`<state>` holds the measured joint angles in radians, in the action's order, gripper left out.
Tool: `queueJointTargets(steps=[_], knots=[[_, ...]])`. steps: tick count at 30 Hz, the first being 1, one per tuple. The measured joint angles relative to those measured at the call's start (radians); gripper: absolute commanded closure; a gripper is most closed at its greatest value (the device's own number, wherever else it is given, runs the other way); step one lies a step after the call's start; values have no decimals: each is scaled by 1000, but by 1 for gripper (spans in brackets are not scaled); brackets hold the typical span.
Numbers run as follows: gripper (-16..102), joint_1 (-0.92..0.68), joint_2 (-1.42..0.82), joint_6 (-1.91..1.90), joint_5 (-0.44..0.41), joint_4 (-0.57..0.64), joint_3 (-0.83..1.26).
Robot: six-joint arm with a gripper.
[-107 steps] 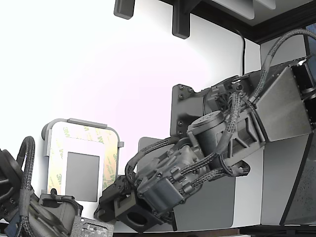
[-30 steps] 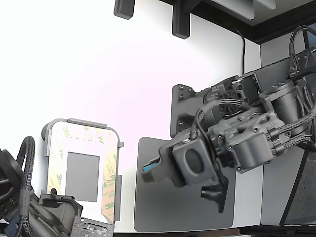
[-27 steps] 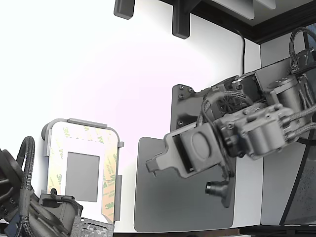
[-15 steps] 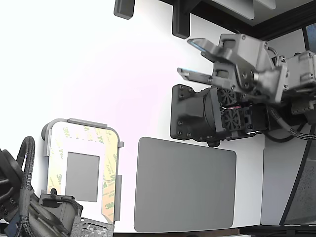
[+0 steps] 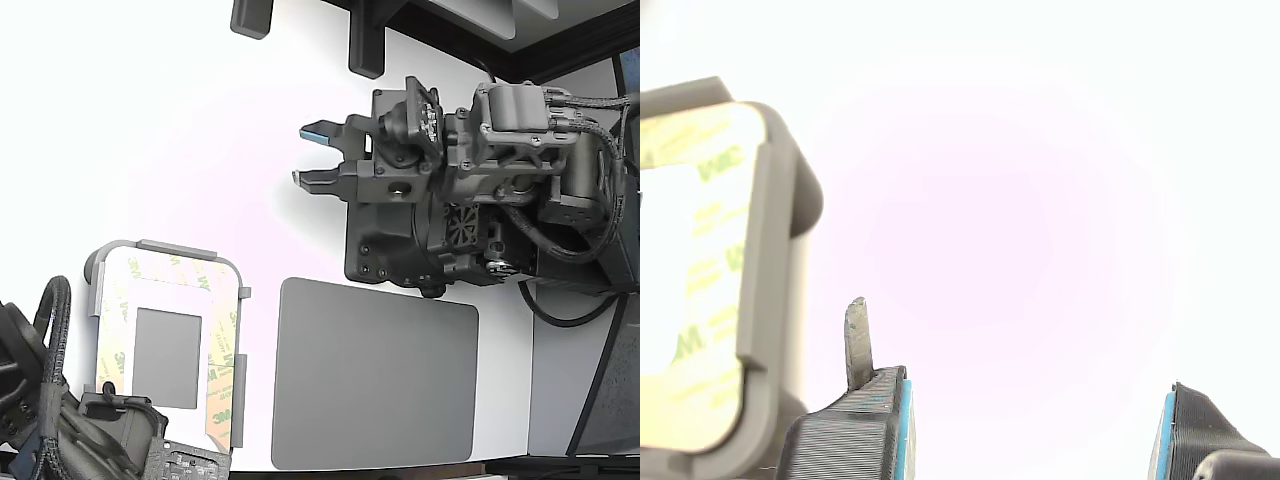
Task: Peel off protective film from adhesive tape.
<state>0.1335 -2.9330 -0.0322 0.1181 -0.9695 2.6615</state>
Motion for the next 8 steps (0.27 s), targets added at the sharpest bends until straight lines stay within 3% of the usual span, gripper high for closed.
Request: queueJointTargets(steps=[8], knots=[[-14, 0, 0, -21, -43, 2, 0]])
